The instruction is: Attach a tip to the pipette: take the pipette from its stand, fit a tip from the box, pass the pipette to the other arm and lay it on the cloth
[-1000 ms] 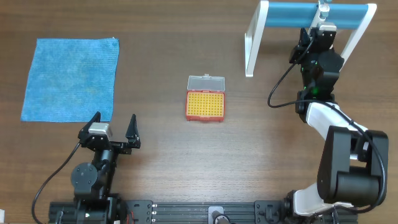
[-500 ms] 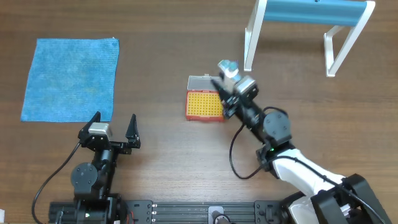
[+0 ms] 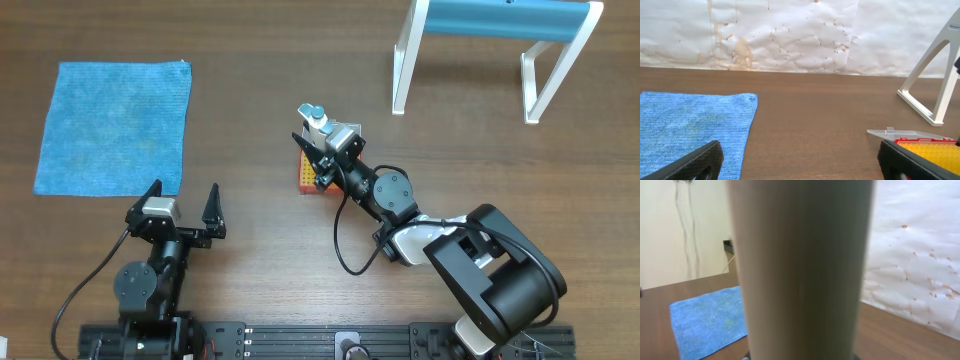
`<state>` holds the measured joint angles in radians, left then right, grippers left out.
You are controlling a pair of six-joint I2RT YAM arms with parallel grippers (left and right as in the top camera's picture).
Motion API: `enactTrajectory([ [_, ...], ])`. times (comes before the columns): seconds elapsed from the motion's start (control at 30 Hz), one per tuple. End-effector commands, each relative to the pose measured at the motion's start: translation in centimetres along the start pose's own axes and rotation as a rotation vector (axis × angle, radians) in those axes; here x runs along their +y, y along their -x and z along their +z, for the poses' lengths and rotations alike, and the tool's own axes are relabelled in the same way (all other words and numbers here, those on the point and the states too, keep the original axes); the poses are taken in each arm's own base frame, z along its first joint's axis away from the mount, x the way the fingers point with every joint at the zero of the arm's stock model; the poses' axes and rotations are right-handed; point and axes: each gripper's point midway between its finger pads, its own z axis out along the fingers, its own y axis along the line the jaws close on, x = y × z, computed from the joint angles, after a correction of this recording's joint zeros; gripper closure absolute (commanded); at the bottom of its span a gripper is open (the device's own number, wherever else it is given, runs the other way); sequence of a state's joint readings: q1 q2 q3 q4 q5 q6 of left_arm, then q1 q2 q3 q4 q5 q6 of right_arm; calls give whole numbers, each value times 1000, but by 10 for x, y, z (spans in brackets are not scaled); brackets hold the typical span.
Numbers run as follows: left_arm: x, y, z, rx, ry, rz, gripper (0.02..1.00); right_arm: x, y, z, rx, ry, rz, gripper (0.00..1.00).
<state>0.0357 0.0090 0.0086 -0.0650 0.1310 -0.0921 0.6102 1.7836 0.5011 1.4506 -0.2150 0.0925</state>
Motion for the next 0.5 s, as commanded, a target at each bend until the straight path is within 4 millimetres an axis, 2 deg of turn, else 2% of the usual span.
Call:
enactTrajectory([
  [0.03,1,-2,0,3,4,-6,20,-8,-8,7,12,-47,4,921],
  [0.17,1,-2,0,3,4,-6,23,-18,-19,1,50,-76,8,921],
  [0.3,1,-2,0,3,4,-6,20,-17,-31,-8,85,-76,15,921],
  [0.5,1,-2,0,3,4,-6,23,-16,-39,-9,118,-69,22,919],
])
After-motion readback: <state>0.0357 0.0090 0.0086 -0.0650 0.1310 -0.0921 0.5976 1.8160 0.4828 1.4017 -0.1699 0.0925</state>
